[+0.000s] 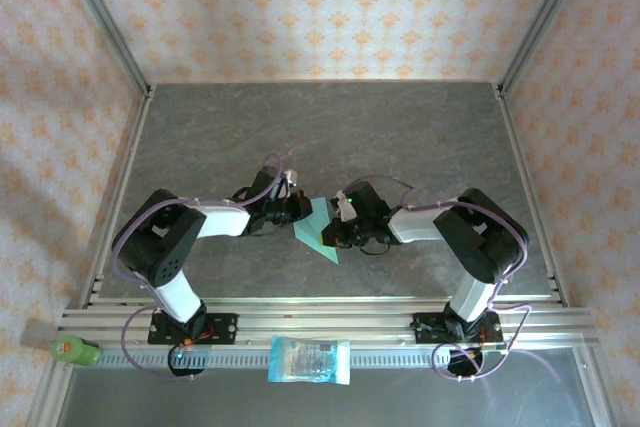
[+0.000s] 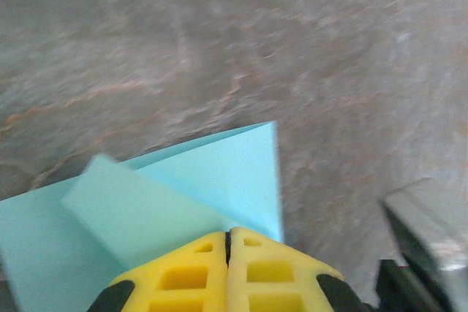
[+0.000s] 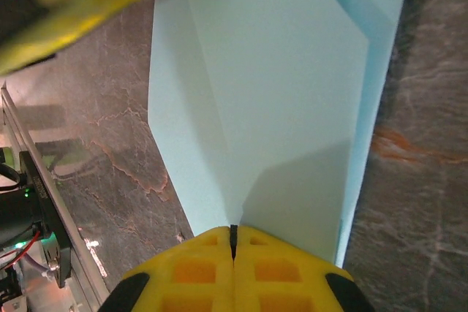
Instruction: Fold a paper plane with a square sheet of paper (pick it up from the middle)
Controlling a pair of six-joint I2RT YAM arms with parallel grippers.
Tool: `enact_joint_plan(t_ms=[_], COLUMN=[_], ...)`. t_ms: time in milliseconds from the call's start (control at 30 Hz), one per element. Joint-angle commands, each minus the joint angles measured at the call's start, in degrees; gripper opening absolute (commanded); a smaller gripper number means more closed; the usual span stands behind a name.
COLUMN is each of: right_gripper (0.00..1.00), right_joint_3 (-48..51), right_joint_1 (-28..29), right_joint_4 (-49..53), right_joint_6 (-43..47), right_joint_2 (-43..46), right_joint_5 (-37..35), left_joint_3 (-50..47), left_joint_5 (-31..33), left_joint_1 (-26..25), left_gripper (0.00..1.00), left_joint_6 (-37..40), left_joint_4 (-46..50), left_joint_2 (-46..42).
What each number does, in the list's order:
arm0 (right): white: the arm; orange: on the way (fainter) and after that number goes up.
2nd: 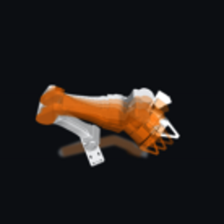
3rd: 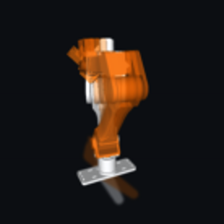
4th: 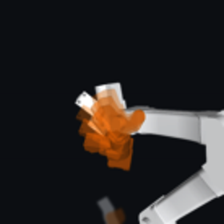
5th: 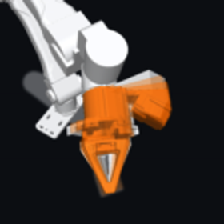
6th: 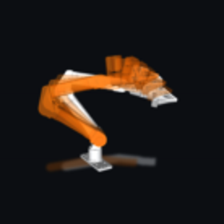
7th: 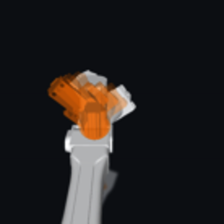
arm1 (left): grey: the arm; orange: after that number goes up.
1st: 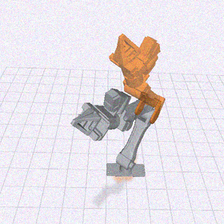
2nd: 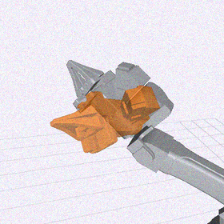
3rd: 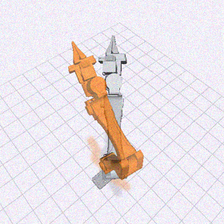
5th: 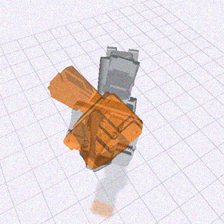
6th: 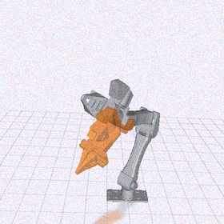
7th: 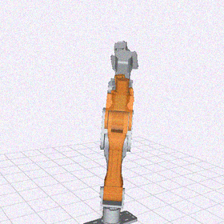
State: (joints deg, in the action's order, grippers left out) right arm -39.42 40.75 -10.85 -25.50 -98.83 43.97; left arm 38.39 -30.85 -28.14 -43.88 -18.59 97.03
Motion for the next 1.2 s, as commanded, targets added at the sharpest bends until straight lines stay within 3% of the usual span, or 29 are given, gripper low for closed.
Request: enact_joint_plan(t_ms=[0,200,533,1000,1167], right_gripper=[0.00,0.00,0.00,0.00,0.00], right_joint_3=[0.28,-5.43,-9.99,12.08,14.55], right_joint_1=[-0.15,0.30,2.05,2.14,2.14], right_joint_4=[9.28,7.16,8.59,5.70,8.54], right_joint_6=[-1.76,-5.66,-6.12,-6.53,-6.40], right_joint_2=[-0.95,2.15,-5.13,10.24,14.76], right_joint_5=[-3.38,-3.25,-6.87,-2.47,-3.14], left_joint_3=[-0.96,-1.20,-1.49,-2.37,-2.36], left_joint_5=[0.89,2.04,3.17,5.00,4.63], left_joint_1=[0.07,0.10,0.19,0.75,0.87], left_gripper=[0.06,0.06,0.05,0.04,0.04], left_joint_6=[-0.49,0.46,0.81,0.29,-0.84], left_joint_4=[-2.87,-2.07,-0.75,0.24,-1.08], left_joint_2=[1.51,3.25,4.32,4.74,5.45])
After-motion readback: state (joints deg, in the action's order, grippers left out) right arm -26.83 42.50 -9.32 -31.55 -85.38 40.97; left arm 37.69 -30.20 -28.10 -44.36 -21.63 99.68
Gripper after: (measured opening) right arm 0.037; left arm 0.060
